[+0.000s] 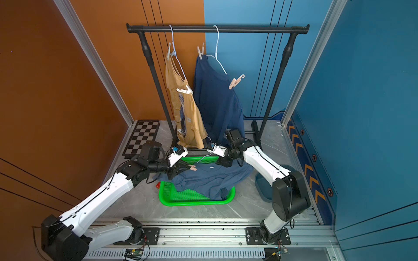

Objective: Remove the clothespins securing t-shirts to the hanger
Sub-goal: Place the hanger in the basket, then place the clothespin in the storage box.

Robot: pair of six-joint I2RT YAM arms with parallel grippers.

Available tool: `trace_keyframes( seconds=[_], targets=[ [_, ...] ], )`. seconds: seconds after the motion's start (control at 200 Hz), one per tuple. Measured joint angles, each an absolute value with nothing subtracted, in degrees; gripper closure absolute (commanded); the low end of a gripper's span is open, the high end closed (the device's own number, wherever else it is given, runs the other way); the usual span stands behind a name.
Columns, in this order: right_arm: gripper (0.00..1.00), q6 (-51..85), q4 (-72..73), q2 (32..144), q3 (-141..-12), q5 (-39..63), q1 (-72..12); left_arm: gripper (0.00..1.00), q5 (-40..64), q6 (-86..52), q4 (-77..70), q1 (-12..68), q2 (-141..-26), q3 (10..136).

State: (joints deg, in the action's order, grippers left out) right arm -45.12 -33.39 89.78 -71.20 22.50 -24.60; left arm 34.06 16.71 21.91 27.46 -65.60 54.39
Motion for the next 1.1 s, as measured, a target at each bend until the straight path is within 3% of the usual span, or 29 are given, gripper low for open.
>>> trace_keyframes(
  seconds=[0.18, 0.516, 0.776, 1.096],
  targets=[
    [0.24, -44.71, -28.03, 80.68, -65.39, 19.29, -24.84, 0.82, 33.15, 13.37, 20.53, 28.21, -65.6, 54.43],
    [0.2, -43.46, -9.04, 67.24, -49.71, 11.77, -35.03, 0.82, 30.41, 3.38, 18.74, 28.97, -65.67, 55.2],
    [0.21, -41.15, 6.44, 66.39, -45.89, 7.16, -46.19, 0.81, 29.06, -4.12, 16.4, 28.97, -65.67, 55.2],
    [0.33, -38.98, 13.34, 71.31, -45.91, 5.69, -48.56, 0.81, 28.93, -9.5, 11.62, 28.88, -65.52, 55.13]
  ],
)
